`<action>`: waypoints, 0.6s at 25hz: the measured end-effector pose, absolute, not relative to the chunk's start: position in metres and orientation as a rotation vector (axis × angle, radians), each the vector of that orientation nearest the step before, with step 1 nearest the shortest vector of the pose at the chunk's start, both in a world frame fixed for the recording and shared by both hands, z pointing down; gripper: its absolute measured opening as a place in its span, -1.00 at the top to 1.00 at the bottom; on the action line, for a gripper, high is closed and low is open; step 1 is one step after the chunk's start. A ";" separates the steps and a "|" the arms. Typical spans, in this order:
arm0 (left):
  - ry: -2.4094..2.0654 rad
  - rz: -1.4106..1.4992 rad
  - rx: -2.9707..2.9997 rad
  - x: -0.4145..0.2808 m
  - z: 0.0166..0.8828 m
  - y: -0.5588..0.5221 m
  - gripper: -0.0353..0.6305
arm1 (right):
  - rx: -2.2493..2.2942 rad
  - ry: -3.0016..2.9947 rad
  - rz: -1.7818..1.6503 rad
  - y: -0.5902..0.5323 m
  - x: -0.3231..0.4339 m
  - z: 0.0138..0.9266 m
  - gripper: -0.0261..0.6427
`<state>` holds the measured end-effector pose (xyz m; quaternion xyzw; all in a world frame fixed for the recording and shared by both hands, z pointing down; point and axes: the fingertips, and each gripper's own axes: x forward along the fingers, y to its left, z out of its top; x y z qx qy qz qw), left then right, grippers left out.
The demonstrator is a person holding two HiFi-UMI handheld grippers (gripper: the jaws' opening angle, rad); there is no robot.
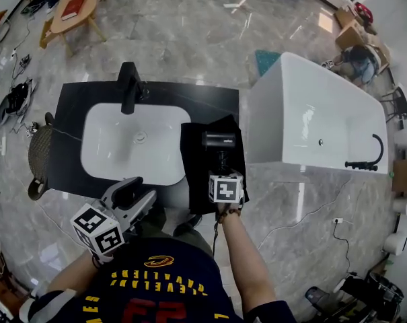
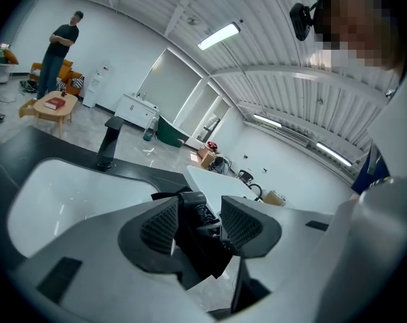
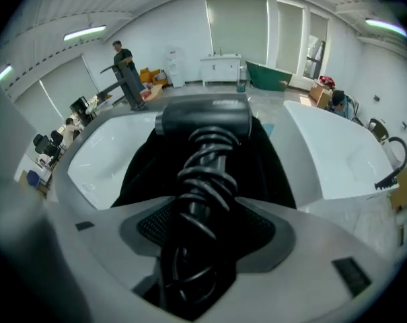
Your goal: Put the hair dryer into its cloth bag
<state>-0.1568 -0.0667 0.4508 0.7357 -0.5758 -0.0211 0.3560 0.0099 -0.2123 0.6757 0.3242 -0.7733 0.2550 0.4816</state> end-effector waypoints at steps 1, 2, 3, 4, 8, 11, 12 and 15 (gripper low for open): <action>-1.496 -0.057 1.892 -0.159 0.451 -0.065 0.34 | 0.776 -1.866 0.609 -0.212 0.010 0.677 0.20; -1.502 -0.059 1.887 -0.161 0.452 -0.063 0.34 | 0.766 -1.853 0.602 -0.212 0.010 0.678 0.20; -1.505 -0.060 1.883 -0.162 0.453 -0.062 0.34 | 0.759 -1.848 0.603 -0.211 0.009 0.679 0.20; -1.507 -0.061 1.882 -0.162 0.453 -0.060 0.34 | 0.755 -1.847 0.605 -0.211 0.008 0.679 0.20; -1.484 -0.059 1.905 -0.152 0.449 -0.062 0.34 | 0.732 -1.892 0.597 -0.215 0.006 0.677 0.20; -1.457 -0.049 1.942 -0.140 0.443 -0.067 0.34 | 0.690 -1.941 0.593 -0.215 0.005 0.675 0.21; -1.448 -0.045 1.956 -0.136 0.442 -0.067 0.34 | 0.689 -1.944 0.600 -0.214 0.007 0.676 0.21; -1.423 -0.027 1.997 -0.125 0.438 -0.067 0.34 | 0.730 -1.938 0.658 -0.209 0.019 0.677 0.22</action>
